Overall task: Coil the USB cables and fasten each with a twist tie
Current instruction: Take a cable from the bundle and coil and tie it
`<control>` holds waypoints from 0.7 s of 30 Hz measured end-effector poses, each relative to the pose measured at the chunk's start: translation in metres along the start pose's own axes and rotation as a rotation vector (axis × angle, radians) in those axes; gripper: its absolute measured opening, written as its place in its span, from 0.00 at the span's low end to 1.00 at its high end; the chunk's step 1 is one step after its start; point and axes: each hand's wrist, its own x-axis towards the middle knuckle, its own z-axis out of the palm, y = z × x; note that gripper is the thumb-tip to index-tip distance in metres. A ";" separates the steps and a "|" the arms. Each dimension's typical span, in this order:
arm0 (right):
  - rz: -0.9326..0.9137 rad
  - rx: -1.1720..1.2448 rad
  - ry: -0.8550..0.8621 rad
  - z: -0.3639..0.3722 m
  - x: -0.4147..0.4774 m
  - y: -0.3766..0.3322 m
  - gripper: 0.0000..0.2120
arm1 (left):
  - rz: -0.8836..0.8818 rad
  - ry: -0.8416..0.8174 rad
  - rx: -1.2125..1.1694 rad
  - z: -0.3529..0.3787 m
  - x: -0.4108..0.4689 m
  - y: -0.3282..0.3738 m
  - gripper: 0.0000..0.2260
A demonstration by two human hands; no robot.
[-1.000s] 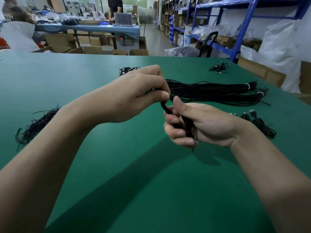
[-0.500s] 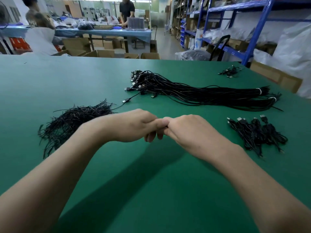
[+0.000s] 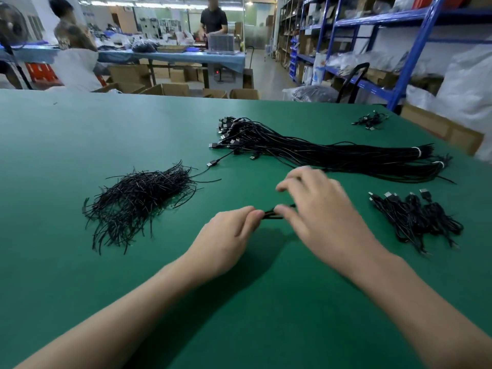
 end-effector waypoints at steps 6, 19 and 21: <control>0.461 0.810 -0.041 0.012 -0.023 -0.016 0.21 | -0.112 0.223 -0.374 0.015 -0.008 0.007 0.17; 0.622 1.348 0.172 0.043 -0.037 -0.038 0.14 | 0.058 0.090 -0.159 0.033 -0.025 0.029 0.14; 0.614 1.336 0.198 0.046 -0.038 -0.037 0.14 | 0.066 0.067 -0.196 0.034 -0.026 0.029 0.15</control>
